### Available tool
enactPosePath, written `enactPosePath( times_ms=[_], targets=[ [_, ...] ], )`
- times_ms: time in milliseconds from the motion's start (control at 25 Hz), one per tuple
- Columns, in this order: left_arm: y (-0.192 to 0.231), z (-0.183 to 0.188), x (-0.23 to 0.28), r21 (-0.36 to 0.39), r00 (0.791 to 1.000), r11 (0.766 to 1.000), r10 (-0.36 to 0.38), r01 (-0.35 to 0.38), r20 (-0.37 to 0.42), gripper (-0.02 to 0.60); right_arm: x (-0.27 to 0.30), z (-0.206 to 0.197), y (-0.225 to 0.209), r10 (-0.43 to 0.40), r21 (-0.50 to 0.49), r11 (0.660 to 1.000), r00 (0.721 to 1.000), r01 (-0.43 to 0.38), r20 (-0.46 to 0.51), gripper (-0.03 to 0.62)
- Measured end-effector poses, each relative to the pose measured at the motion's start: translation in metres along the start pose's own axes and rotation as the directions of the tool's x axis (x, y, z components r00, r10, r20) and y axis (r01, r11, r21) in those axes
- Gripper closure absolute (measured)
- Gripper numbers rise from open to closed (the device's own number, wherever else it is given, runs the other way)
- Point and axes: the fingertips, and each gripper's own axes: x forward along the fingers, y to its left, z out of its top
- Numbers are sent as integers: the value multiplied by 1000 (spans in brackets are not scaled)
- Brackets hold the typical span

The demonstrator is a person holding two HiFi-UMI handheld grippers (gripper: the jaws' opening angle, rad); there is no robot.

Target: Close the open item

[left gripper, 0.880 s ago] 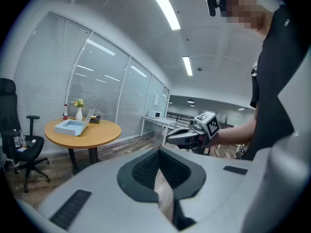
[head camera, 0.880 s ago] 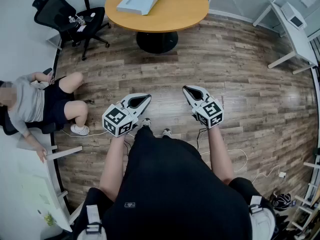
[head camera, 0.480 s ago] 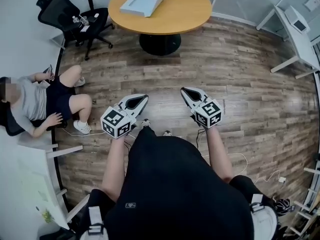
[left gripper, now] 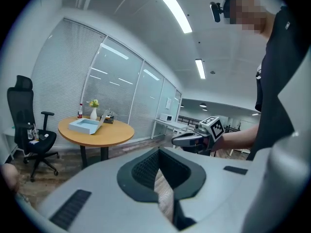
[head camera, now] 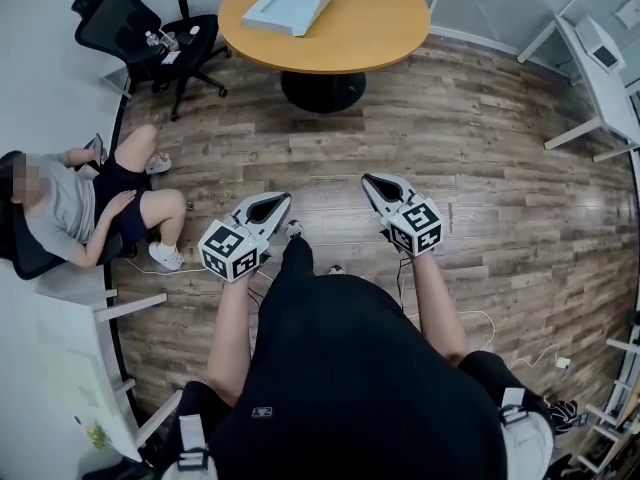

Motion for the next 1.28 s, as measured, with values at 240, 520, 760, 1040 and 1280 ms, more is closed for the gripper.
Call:
enactPosePath(
  times_ms=[240, 520, 760, 1040, 1280],
  targets=[
    [45, 15, 9, -13, 1000, 1000, -1, 1, 11, 577, 27, 16, -14, 18, 37, 999, 999, -19, 28, 586],
    [109, 28, 22, -33, 1000, 999, -20, 21, 23, 577, 72, 35, -47, -27, 4, 1000, 1000, 27, -10, 586],
    [167, 39, 32, -38, 998, 997, -63, 64, 16, 577, 120, 44, -65, -70, -12, 998, 996, 69, -47, 585],
    [224, 57, 43, -15, 993, 993, -117, 117, -10, 577, 148, 45, -93, -171, 23, 985, 984, 172, -57, 586],
    [250, 58, 54, -12, 992, 993, -119, 119, -36, 577, 168, 51, -118, -197, 20, 980, 979, 198, -59, 586]
  ],
)
